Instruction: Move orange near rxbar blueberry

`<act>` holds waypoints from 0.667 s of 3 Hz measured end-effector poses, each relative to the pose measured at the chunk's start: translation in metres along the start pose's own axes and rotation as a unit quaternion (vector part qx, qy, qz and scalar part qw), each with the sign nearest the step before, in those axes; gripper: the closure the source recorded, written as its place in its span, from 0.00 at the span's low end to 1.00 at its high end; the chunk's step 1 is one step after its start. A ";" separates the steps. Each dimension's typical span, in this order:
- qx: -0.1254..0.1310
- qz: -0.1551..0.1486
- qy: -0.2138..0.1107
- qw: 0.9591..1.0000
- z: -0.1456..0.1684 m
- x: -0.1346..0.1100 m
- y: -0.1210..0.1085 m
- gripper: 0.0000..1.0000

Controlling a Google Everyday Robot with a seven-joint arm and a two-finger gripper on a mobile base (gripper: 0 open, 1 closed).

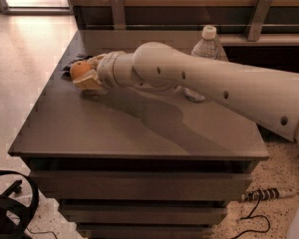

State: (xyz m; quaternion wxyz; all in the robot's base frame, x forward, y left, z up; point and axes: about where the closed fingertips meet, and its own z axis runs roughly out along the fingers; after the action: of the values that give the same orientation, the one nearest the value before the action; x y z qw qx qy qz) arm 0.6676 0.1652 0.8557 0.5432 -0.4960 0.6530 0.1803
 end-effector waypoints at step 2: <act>-0.006 -0.001 0.020 1.000 0.021 0.010 0.002 1.00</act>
Offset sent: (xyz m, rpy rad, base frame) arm 0.0192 0.0084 -0.0316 -0.0608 0.0413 -0.0267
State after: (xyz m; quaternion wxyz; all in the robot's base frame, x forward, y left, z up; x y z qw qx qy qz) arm 0.6781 0.1774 0.8392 0.5268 -0.5040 0.6621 0.1736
